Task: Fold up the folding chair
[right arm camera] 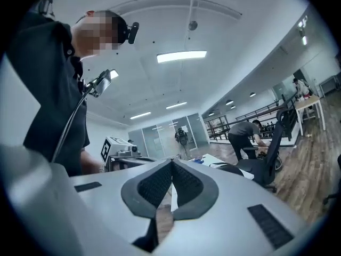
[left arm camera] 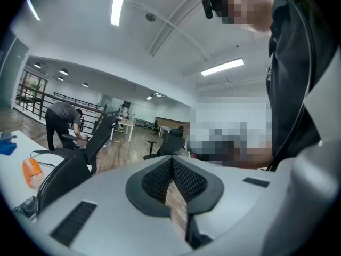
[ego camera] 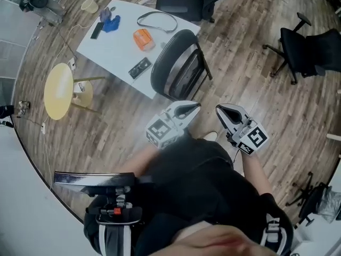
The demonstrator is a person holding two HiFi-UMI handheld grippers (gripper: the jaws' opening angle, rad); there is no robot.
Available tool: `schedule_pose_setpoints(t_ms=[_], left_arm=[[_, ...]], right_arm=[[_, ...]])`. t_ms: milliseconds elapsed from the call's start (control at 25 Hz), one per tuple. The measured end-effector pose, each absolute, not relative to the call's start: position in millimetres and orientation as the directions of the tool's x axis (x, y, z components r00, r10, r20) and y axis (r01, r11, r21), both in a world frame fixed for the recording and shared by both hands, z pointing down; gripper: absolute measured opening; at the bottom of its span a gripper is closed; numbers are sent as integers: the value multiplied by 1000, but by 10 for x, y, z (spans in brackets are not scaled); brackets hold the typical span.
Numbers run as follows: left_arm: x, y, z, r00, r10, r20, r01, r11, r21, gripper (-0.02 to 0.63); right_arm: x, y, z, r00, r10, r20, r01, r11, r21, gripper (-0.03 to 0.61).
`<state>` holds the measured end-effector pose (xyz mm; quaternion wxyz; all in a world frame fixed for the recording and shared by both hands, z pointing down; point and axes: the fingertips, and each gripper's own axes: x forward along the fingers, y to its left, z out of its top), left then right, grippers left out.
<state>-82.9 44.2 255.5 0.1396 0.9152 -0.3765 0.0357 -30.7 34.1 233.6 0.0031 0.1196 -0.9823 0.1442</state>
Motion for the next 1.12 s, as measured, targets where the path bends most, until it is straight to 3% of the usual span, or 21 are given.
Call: schedule_pose_setpoints(t_ms=[280,1120], left_arm=[[-949,449,2385,671,-728,139,-740,-647,186,5],[-914,588,2306,665,-739,108,-743,-638,202,5]], right_arm=[[-475,505,2182,-976,-212,50,-216,967,-132,9],[-612,637,2051,-979,-202,23,-204,968,-144,11]])
